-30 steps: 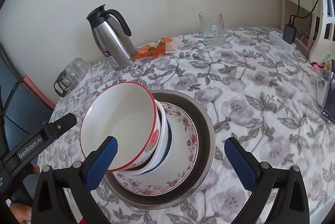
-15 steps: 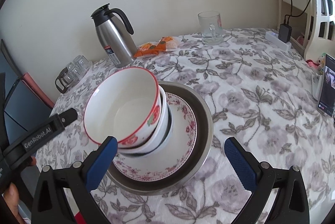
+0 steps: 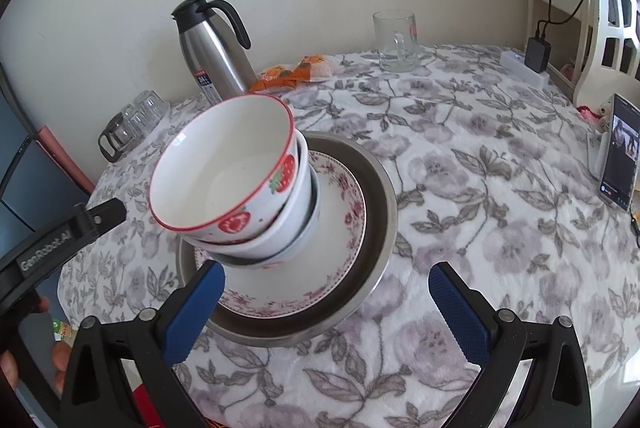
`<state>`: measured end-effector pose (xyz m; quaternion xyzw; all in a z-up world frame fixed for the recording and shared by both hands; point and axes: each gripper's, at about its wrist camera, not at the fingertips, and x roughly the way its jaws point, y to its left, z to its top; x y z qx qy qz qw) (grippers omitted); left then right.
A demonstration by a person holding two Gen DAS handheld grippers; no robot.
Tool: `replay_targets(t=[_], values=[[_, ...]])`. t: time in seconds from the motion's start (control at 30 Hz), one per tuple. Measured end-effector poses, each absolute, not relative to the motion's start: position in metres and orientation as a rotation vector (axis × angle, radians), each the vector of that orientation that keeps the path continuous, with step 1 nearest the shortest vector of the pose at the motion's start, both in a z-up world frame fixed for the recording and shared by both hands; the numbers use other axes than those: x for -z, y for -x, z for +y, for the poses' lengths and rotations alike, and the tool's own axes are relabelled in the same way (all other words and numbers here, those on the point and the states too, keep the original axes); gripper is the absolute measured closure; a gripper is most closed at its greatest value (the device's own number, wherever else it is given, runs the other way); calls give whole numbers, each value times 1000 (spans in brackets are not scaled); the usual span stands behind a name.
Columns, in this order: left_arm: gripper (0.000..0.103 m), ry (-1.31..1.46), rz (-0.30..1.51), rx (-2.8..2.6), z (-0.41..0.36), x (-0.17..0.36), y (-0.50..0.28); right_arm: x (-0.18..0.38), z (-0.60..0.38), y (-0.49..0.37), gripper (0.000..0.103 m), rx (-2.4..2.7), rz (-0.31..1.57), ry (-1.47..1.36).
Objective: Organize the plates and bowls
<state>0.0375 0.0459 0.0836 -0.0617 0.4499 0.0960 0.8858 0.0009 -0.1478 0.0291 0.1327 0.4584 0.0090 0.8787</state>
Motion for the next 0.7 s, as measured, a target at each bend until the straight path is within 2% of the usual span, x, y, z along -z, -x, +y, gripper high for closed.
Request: replay_targets(t=[0.7], values=[[5, 107, 1213, -151, 33, -27, -21, 16, -163, 7, 0, 77, 1134, -242]])
